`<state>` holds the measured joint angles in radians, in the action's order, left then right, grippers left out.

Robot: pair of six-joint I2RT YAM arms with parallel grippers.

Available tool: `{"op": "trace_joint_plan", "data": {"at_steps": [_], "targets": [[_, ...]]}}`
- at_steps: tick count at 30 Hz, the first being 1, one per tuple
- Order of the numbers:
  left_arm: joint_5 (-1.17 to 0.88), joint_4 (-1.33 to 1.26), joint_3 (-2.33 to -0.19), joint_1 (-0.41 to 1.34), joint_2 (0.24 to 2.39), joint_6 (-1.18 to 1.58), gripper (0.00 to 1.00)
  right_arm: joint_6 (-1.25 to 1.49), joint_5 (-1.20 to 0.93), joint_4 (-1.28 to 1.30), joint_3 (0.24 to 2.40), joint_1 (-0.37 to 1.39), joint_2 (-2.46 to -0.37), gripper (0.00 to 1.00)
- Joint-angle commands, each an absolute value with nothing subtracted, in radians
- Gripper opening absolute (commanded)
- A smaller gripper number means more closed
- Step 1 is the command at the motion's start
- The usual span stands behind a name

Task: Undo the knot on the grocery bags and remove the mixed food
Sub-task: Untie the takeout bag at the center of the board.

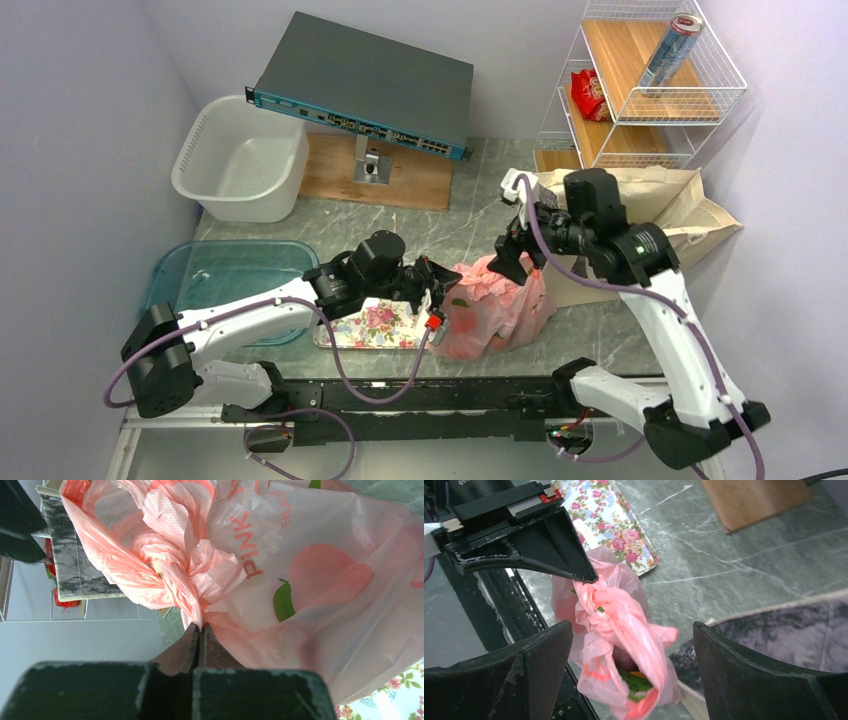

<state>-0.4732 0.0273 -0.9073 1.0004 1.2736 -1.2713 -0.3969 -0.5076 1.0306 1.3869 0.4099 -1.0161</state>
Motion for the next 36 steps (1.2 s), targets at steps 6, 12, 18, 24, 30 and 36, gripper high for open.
{"op": "trace_joint_plan", "data": {"at_steps": [6, 12, 18, 24, 30, 36], "targets": [[-0.488, 0.008, -0.950, 1.008, 1.257, -1.325, 0.00, -0.533, -0.549, 1.113, 1.378, 0.411, -1.132, 0.67], [-0.475, 0.009, -0.940, 1.008, 1.249, -1.322, 0.00, -0.534, -0.483, 1.151, 1.417, 0.408, -1.143, 0.00], [-0.453, -0.053, -0.913, 0.996, 1.228, -1.297, 0.00, -0.416, -0.203, 0.962, 1.463, 0.390, -1.026, 0.00], [-0.466, -0.052, -0.859, 0.976, 1.193, -1.344, 0.00, -0.279, 0.008, 0.836, 1.436, 0.366, -0.908, 0.00], [-0.472, -0.072, -0.778, 0.948, 1.164, -1.361, 0.00, -0.233, 0.101, 0.830, 1.350, 0.364, -0.830, 0.00], [-0.387, -0.063, -0.913, 0.940, 1.233, -1.020, 0.00, -0.237, -0.116, 0.858, 1.266, 0.363, -0.750, 0.00]]}}
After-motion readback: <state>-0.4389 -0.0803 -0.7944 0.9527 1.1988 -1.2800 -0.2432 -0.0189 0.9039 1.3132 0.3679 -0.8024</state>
